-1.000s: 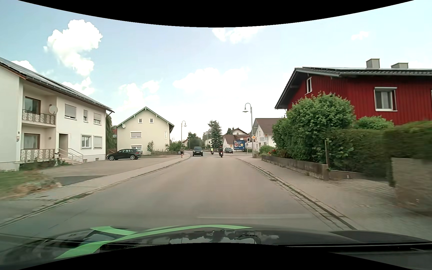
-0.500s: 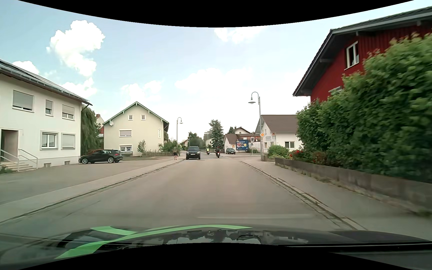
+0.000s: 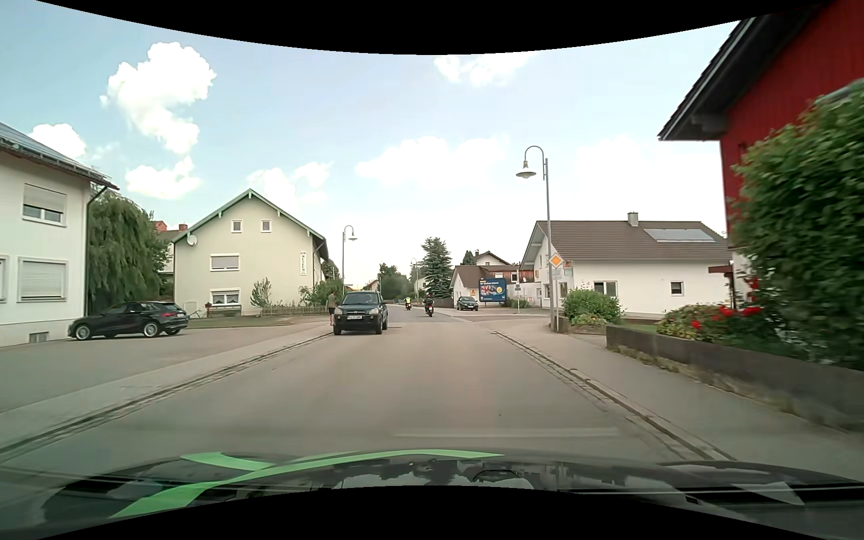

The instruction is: Follow the waypoints while adhering to traffic rules and regulations

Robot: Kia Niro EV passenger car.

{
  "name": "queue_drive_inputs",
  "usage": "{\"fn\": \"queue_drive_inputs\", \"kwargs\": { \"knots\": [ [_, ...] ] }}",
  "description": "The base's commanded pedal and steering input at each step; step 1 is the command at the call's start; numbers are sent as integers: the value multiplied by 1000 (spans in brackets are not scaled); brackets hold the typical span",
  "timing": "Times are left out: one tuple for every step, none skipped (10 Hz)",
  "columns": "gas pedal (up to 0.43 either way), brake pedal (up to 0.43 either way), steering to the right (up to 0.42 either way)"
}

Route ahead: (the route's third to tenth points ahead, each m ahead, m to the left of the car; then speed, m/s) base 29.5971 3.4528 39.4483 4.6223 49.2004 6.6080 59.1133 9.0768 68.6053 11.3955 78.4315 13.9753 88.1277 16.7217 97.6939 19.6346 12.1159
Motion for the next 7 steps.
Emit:
{"fn": "queue_drive_inputs", "kwargs": {
  "knots": [
    [130,0,-20],
    [118,0,-21],
    [118,0,-20],
    [110,0,-21],
    [110,0,-23],
    [110,0,-24],
    [110,0,-24]
  ]
}}
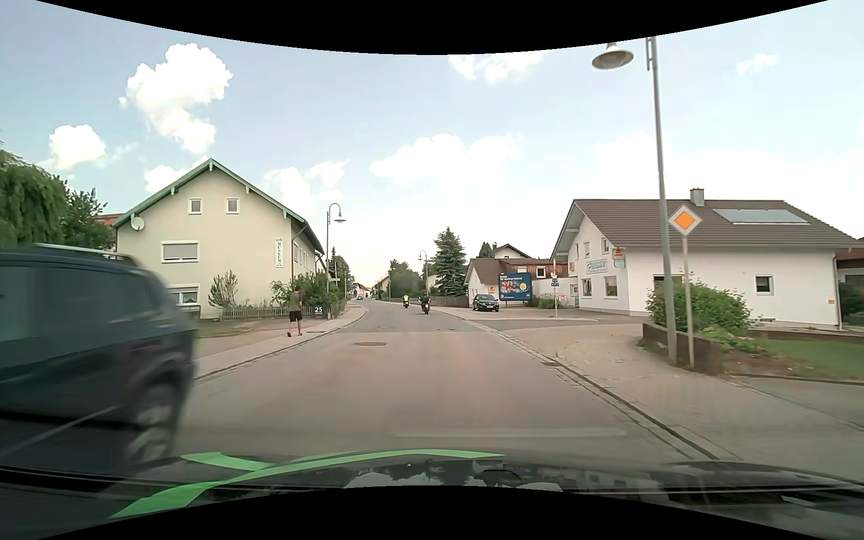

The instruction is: Follow the waypoints while adhering to traffic rules and regulations

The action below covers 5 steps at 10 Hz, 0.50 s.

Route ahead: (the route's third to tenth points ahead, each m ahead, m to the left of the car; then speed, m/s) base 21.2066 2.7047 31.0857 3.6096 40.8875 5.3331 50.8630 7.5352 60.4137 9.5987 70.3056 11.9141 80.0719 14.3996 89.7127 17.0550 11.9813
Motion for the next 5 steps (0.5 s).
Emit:
{"fn": "queue_drive_inputs", "kwargs": {
  "knots": [
    [110,0,-24],
    [110,0,-24],
    [110,0,-24],
    [110,0,-24],
    [110,0,-24]
  ]
}}
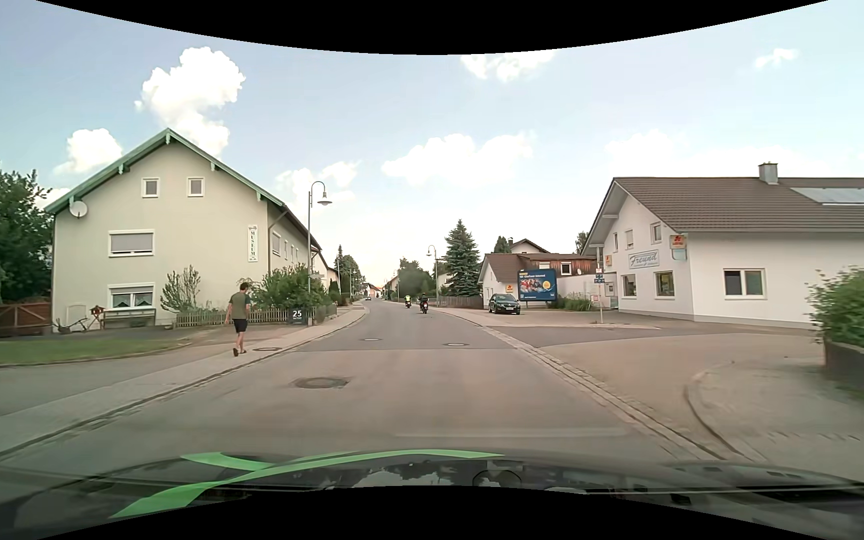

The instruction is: Follow the waypoints while adhering to traffic rules and regulations

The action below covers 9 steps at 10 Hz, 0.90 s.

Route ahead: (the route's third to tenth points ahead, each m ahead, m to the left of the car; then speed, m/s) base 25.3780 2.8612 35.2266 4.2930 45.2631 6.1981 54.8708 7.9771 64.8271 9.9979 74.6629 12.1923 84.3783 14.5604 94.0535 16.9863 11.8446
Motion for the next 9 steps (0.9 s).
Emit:
{"fn": "queue_drive_inputs", "kwargs": {
  "knots": [
    [110,0,-24],
    [118,0,-23],
    [118,0,-22],
    [130,0,-22],
    [138,0,-22],
    [138,0,-22],
    [138,0,-23],
    [138,0,-24],
    [150,0,-24]
  ]
}}
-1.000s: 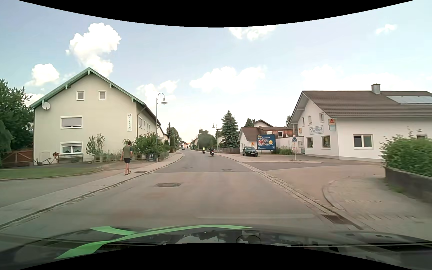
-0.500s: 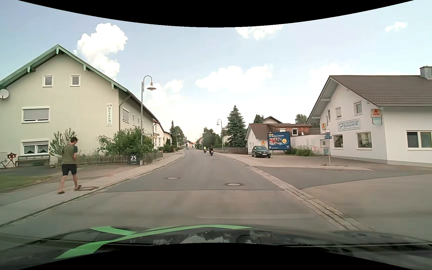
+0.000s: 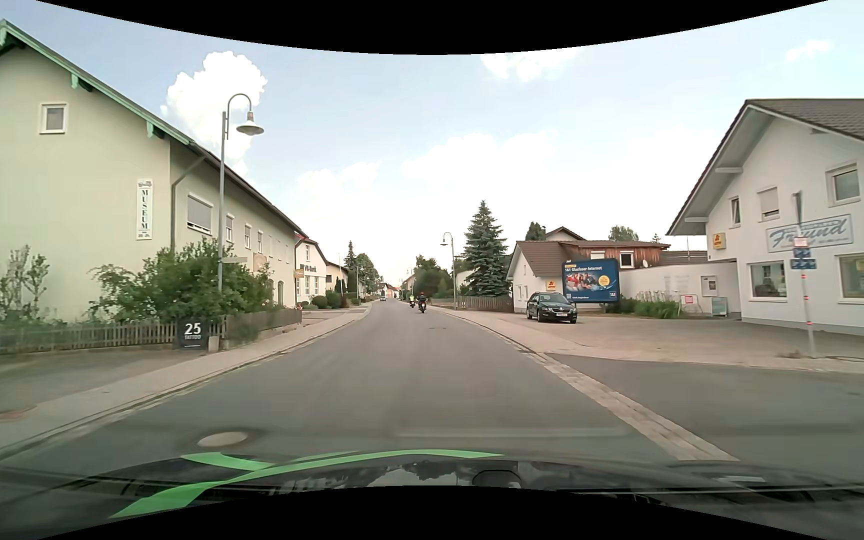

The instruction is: Follow the waypoints while adhering to traffic rules and regulations

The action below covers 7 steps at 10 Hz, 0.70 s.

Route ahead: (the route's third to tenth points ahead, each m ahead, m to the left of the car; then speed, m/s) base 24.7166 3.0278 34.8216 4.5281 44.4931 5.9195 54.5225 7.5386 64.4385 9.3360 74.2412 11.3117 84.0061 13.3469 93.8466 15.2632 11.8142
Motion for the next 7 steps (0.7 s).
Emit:
{"fn": "queue_drive_inputs", "kwargs": {
  "knots": [
    [150,0,-24],
    [157,0,-25],
    [157,0,-25],
    [169,0,-25],
    [169,0,-25],
    [169,0,-25],
    [169,0,-25]
  ]
}}
